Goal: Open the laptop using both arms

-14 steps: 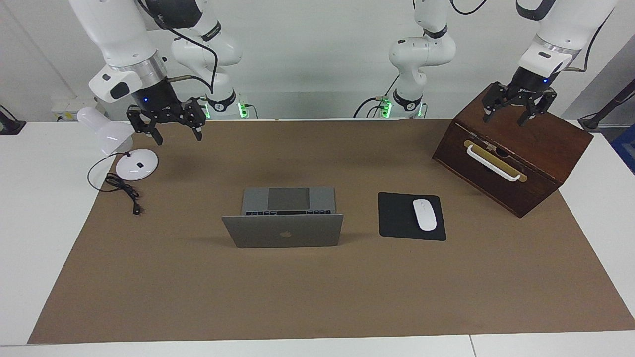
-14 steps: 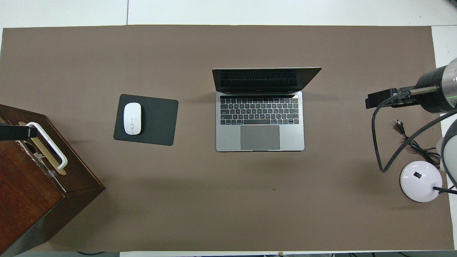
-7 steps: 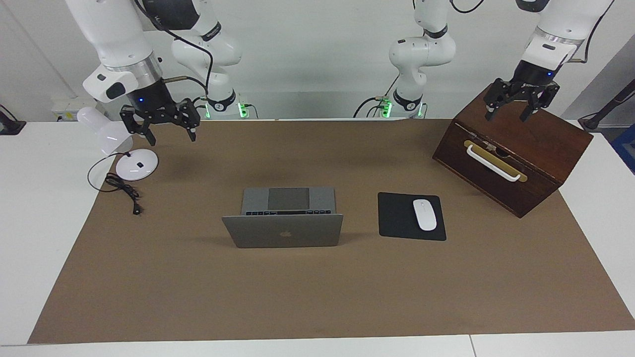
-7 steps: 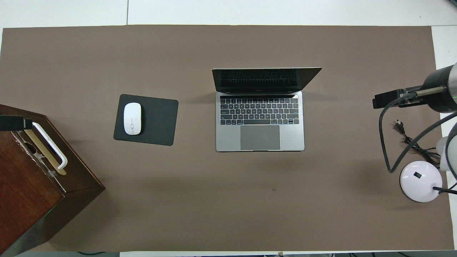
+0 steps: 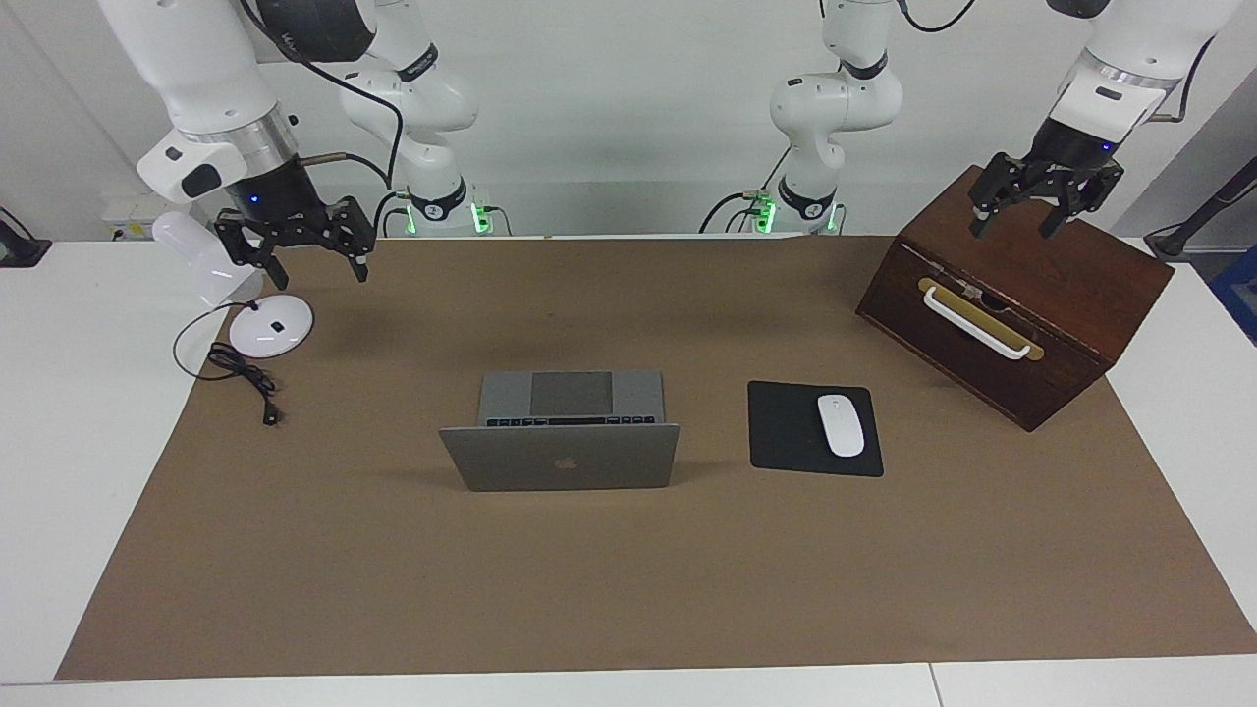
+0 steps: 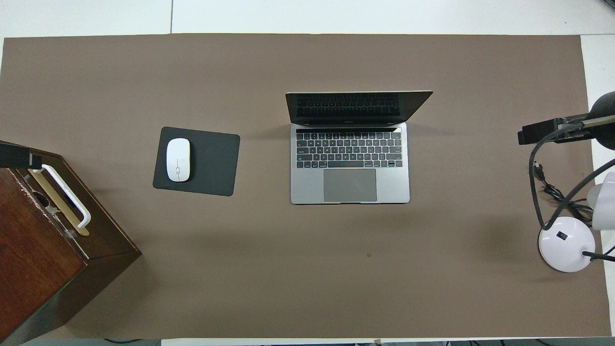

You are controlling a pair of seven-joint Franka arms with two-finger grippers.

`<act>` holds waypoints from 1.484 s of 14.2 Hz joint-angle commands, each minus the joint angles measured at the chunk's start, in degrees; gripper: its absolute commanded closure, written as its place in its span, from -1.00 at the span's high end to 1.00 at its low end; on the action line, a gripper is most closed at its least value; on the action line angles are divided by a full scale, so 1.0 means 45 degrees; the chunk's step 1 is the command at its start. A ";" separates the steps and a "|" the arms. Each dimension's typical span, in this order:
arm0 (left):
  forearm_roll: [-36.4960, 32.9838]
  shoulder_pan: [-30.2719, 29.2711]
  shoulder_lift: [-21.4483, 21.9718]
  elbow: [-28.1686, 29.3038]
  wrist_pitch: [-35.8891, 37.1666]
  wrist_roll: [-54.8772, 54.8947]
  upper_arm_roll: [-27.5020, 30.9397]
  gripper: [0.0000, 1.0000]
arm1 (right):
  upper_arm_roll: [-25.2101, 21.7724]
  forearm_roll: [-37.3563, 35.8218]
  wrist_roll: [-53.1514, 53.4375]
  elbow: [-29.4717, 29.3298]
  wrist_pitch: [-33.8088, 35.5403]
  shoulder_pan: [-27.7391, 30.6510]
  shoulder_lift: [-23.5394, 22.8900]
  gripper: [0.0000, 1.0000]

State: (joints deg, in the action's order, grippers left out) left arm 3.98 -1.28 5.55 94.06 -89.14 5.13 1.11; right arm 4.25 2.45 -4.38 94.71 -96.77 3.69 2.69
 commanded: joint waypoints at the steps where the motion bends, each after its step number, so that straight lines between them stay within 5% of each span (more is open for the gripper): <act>1: -0.0298 -0.0068 -0.0335 -0.0336 0.0609 -0.0201 -0.0091 1.00 | 0.0014 -0.0076 -0.0413 -0.0012 0.0215 0.0118 0.0085 1.00; 21: -0.0337 0.0011 -0.0336 -0.0199 0.0492 -0.0905 -0.0091 1.00 | -0.0690 -0.0095 -0.0315 0.0027 0.0293 -0.0234 0.0163 1.00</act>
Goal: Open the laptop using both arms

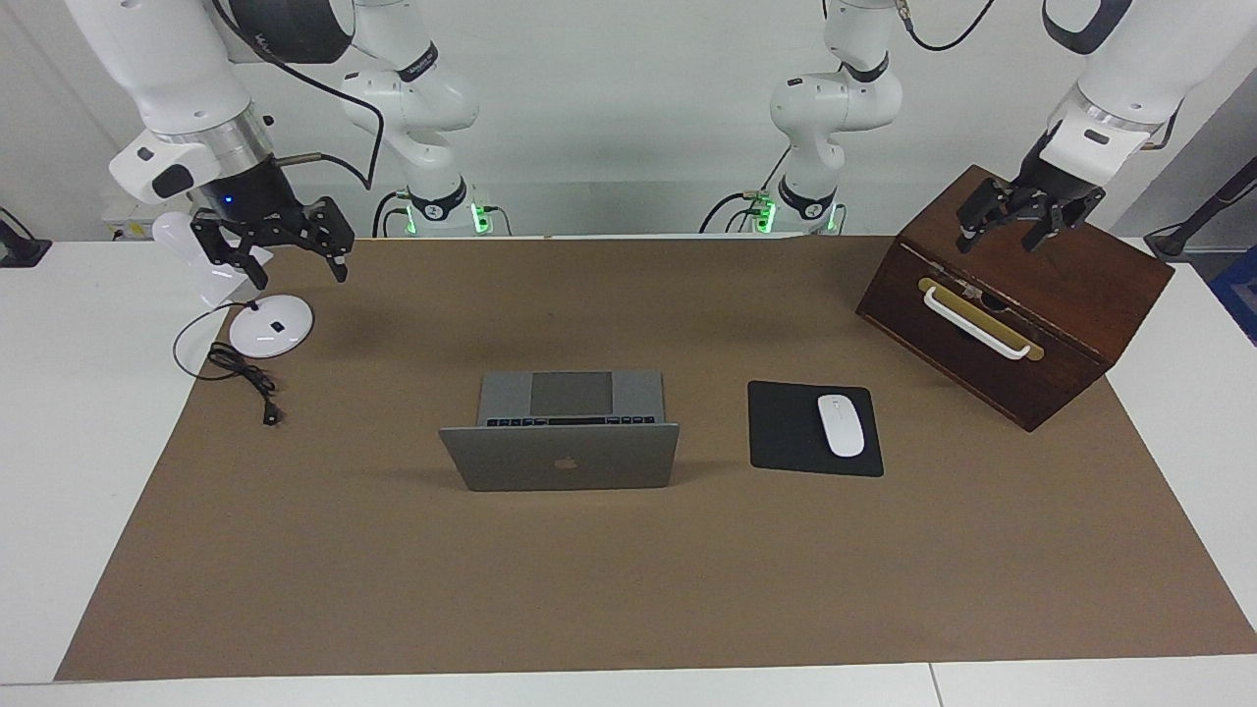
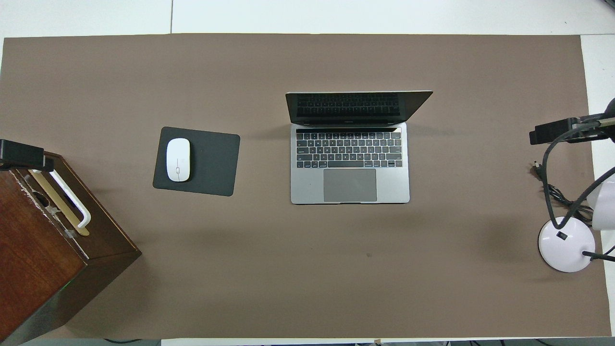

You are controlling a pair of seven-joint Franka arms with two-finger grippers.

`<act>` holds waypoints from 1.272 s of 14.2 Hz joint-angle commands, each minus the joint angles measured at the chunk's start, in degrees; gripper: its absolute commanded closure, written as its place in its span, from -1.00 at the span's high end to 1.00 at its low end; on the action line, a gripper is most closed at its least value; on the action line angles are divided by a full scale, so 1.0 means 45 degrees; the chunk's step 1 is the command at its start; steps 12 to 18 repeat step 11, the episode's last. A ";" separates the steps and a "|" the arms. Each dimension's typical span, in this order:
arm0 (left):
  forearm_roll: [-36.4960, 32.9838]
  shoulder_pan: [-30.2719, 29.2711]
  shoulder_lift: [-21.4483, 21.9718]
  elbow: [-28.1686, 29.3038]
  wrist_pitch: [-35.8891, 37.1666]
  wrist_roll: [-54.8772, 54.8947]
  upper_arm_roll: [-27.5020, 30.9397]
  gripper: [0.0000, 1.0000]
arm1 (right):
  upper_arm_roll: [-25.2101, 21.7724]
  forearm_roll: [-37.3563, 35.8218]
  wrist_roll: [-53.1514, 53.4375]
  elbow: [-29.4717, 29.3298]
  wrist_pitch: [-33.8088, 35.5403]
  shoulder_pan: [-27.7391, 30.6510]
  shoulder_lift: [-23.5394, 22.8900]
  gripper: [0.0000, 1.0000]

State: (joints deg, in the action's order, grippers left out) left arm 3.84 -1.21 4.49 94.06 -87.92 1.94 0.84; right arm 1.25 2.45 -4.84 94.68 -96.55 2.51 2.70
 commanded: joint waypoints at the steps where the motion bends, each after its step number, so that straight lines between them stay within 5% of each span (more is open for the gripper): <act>1: -0.0307 -0.0043 -0.0080 -0.0198 0.0222 -0.0196 -0.0030 1.00 | -0.0025 -0.0114 -0.0213 0.0035 0.0264 0.0029 0.0163 1.00; 18: -0.0307 -0.0102 -0.0080 -0.0198 0.0241 -0.0196 -0.0030 1.00 | -0.0005 -0.0290 -0.0193 0.0035 0.0343 0.0048 0.0163 1.00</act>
